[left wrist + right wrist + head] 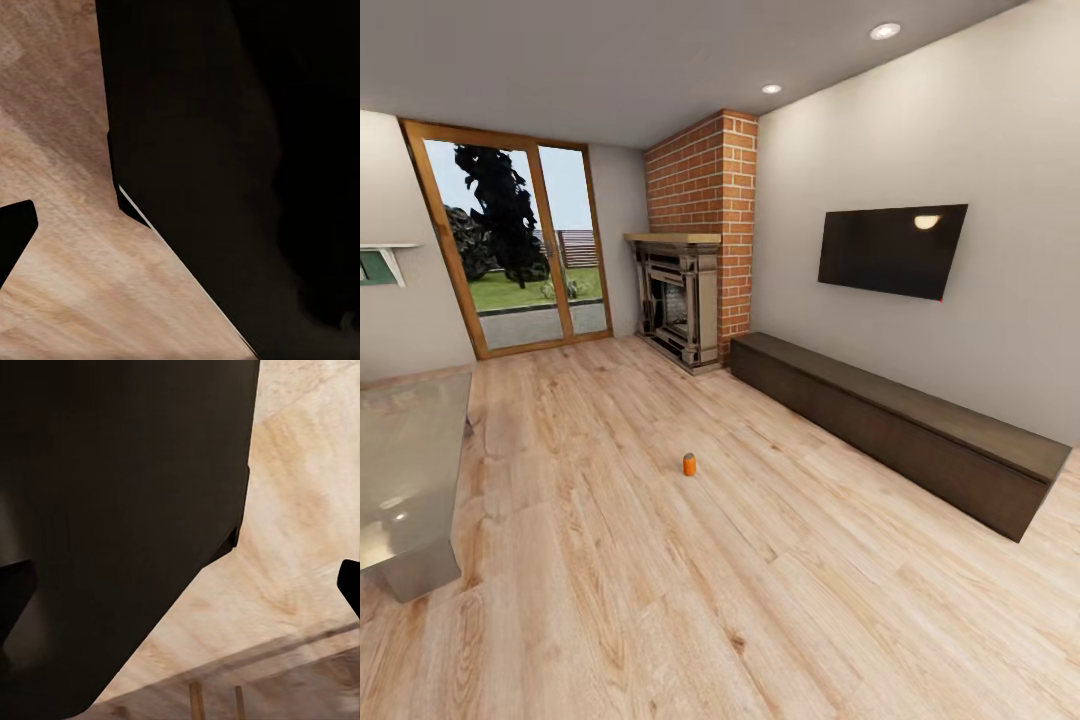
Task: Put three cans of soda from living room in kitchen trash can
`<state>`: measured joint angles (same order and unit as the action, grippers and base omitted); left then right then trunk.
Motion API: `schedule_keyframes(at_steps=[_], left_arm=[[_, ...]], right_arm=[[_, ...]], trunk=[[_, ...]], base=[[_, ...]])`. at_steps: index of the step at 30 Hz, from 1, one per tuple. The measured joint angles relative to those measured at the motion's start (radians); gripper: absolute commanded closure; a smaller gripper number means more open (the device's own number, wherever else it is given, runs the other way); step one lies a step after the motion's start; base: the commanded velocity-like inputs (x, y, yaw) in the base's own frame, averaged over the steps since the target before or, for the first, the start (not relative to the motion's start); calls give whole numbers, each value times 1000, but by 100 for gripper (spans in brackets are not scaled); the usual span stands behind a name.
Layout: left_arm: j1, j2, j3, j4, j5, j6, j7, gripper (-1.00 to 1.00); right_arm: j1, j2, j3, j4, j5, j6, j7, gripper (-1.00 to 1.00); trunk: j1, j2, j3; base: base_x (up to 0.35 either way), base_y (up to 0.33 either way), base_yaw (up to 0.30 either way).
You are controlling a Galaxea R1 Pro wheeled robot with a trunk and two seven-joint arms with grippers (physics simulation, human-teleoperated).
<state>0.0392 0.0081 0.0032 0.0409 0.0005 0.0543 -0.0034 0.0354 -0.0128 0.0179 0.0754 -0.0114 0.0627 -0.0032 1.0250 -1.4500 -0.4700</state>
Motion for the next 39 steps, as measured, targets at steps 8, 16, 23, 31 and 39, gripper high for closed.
schedule_keyframes(at_steps=[8, 16, 23, 31, 39], left_arm=[[-25, 15, 1, -23, 3, -22, 13, -100], [-112, 20, 3, -347, 5, -26, 14, -100], [-118, 20, 3, -779, 16, -27, 11, -100], [-115, 22, 2, -996, 38, -27, 6, -100], [-97, 34, 3, -1160, 65, -83, 1, -100]], right_arm=[[-24, -20, -5, -23, 0, -22, 1, -100], [-40, -81, -7, -245, 0, -234, 0, -100], [-50, -94, -9, -582, -1, -282, 7, -100], [-67, -129, -13, -798, -1, -297, 122, -100], [-72, -167, -82, -948, -10, -293, 231, -100]], trunk=[[0, 0, 0], [0, 0, 0], [0, 0, 0], [0, 0, 0], [0, 0, 0]], base=[[0, 0, 0], [0, 0, 0], [0, 0, 0], [0, 0, 0], [0, 0, 0]])
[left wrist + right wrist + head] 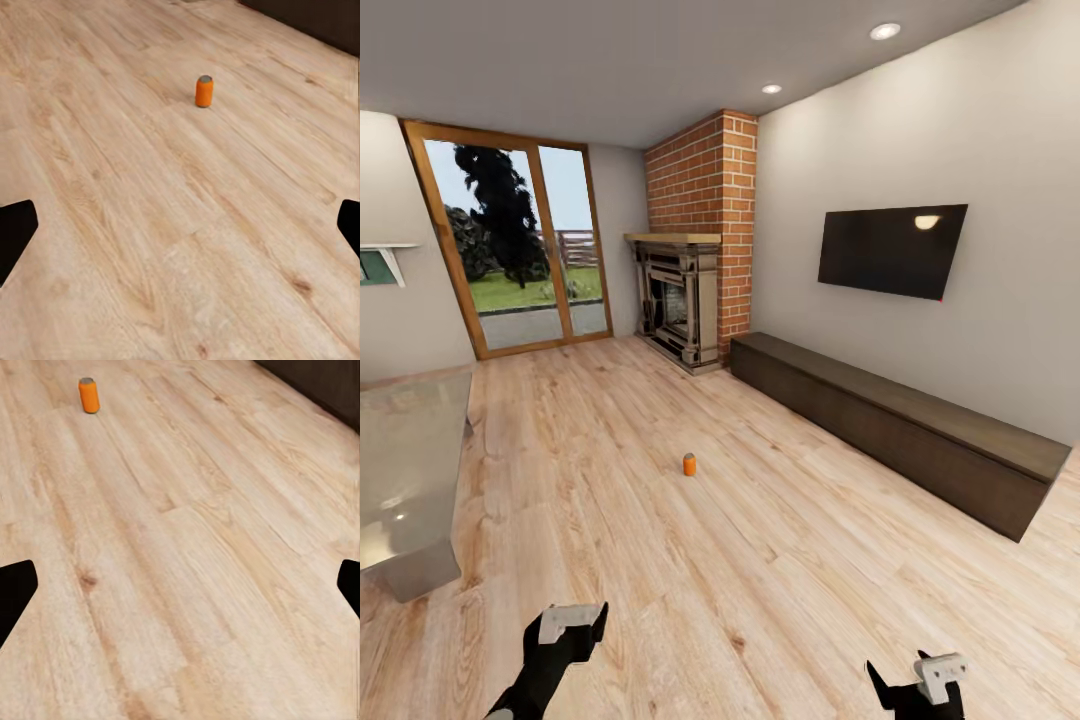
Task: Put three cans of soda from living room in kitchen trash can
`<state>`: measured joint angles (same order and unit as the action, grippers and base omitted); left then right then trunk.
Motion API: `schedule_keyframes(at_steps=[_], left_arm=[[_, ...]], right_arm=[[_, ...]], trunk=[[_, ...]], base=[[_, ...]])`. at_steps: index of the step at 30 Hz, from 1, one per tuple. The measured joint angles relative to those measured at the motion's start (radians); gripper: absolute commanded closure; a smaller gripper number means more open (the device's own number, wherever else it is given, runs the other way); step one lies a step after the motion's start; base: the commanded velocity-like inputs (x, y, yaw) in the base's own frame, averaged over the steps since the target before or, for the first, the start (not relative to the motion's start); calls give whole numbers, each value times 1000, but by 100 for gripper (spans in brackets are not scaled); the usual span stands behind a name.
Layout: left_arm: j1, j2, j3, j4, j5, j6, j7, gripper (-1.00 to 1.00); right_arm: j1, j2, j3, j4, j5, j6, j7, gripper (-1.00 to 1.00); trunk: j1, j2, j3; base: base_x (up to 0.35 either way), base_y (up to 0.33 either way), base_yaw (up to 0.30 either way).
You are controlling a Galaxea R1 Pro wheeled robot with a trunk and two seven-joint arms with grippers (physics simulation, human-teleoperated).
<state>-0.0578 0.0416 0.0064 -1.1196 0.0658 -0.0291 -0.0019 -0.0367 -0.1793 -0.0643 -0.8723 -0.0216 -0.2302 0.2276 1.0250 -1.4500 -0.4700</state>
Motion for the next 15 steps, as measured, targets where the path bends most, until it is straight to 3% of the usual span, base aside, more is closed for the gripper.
schedule_keyframes(at_steps=[1, 3, 4, 10, 15], left_arm=[[42, 21, 0, -7, 6, -128, 2, -100], [72, 32, 0, -3, 9, -191, 2, -100], [91, 39, 0, 9, 13, -233, 2, -100], [112, 48, 1, 77, 24, -292, 1, -100], [117, 49, 1, 129, 28, -311, 0, -100]], right_arm=[[4, -7, -68, -19, -3, -5, 58, -100], [7, -9, -104, -24, -1, -6, 117, -100], [9, -10, -138, -26, 0, -8, 179, -100], [10, -4, -213, -27, 5, -8, 276, -100], [10, 1, -243, -26, 6, -8, 307, -100]], trunk=[[0, 0, 0], [0, 0, 0], [0, 0, 0], [0, 0, 0], [0, 0, 0]], base=[[0, 0, 0], [0, 0, 0], [0, 0, 0], [0, 0, 0], [0, 0, 0]])
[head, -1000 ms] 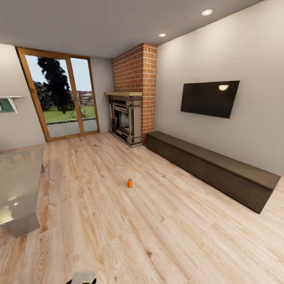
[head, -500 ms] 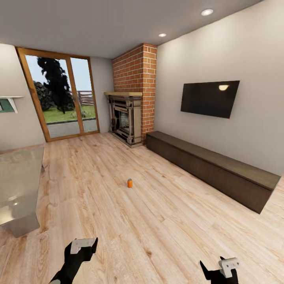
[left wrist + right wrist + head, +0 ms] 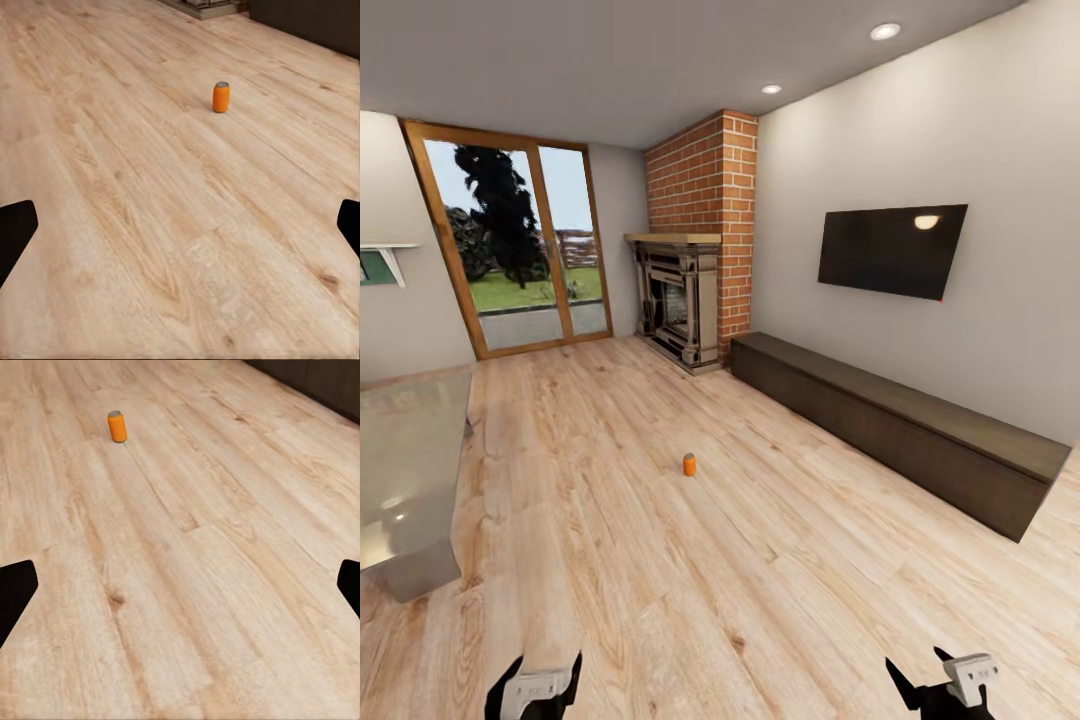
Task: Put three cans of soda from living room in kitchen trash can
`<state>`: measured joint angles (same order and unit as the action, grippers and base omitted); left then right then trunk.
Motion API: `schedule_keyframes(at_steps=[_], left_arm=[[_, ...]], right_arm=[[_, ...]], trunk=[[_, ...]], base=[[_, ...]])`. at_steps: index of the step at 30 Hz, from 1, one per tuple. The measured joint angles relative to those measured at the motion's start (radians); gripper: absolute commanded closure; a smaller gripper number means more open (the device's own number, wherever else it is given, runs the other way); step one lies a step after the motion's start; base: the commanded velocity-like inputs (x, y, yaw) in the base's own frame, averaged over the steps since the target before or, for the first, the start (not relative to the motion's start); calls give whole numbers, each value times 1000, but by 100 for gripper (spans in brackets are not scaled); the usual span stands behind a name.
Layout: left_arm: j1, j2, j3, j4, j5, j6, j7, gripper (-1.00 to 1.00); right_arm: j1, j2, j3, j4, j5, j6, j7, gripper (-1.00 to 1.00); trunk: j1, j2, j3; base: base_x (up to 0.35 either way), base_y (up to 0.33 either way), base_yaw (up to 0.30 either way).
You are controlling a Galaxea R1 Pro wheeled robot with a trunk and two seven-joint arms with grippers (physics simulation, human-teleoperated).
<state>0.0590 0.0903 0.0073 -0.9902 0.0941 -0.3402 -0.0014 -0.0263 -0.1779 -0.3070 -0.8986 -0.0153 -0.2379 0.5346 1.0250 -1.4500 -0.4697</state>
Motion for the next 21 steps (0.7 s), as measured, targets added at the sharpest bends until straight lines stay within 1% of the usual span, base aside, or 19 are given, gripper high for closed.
schedule_keyframes(at_steps=[5, 14, 21], left_arm=[[3, 0, -1, 22, 2, -8, 0, -100], [4, -1, -1, 29, 2, -11, 0, -100], [4, -1, -1, 30, 2, -11, 0, -100]], right_arm=[[0, 2, -10, 1, 0, 0, 11, -100], [0, 3, -13, 11, 0, 0, 14, -100], [0, 3, -14, 18, 1, 0, 7, -100]], trunk=[[0, 0, 4], [0, 0, 17], [0, 0, 26]], base=[[0, 0, 0], [0, 0, 5], [0, 0, 125]])
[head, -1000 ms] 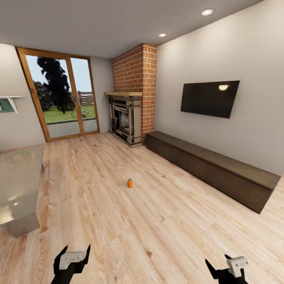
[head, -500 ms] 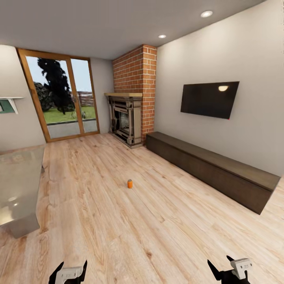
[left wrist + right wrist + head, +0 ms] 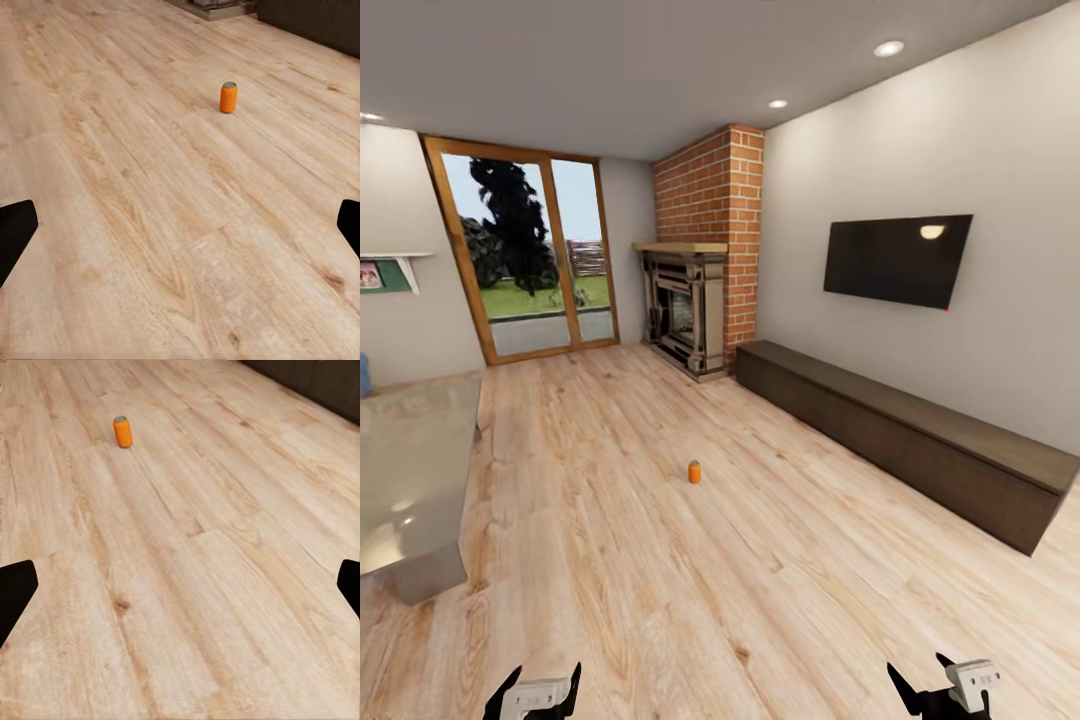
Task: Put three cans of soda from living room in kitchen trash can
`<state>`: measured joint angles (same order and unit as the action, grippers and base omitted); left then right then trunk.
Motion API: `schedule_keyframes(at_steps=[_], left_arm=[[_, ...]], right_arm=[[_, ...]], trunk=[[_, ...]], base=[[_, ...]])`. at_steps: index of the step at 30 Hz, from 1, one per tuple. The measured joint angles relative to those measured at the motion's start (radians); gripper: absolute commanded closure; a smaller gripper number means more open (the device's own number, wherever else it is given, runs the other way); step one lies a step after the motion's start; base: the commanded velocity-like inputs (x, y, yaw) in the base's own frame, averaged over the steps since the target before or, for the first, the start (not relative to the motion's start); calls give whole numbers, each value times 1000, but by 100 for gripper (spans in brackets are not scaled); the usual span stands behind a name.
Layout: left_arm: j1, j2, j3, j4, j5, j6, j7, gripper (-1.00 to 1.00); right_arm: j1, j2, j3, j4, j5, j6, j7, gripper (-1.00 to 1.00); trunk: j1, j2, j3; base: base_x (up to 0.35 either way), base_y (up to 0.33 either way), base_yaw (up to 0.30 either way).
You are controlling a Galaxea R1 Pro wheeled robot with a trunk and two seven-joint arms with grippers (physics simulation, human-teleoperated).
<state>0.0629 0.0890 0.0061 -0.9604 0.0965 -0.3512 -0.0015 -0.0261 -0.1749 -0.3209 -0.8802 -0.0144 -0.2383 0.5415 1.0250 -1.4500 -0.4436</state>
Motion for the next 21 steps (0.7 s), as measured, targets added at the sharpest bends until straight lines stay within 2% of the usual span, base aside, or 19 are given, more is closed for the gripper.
schedule_keyframes(at_steps=[8, 21], left_arm=[[0, 0, 0, 0, -1, 0, 0, -100], [0, 0, 0, 0, -2, 0, 0, -100]], right_arm=[[-1, 1, 14, 18, 2, 0, -61, -100], [-1, 2, 18, 22, 5, 0, -75, -100]], trunk=[[0, 0, 6], [0, 0, 7]], base=[[0, 0, 212], [0, 0, 251]])
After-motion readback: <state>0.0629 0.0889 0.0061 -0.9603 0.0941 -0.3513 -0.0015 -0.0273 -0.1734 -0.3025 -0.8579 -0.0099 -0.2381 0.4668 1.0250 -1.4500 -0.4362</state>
